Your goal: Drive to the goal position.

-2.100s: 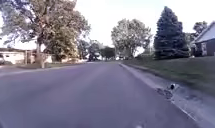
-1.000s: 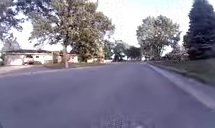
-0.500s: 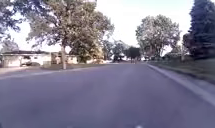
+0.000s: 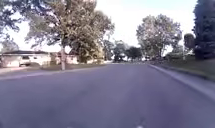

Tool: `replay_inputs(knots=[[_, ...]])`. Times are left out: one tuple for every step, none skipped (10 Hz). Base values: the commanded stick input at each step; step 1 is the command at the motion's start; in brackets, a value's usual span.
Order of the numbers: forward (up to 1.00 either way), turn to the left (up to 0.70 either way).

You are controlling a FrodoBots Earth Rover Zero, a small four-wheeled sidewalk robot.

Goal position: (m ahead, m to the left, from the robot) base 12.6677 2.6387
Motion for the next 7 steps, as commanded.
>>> replay_inputs(knots=[[1.00, 0.00], [1.00, 0.00], [1.00, 0.00], [1.00, 0.00], [1.00, 0.00], [1.00, 0.00], [1.00, 0.00]])
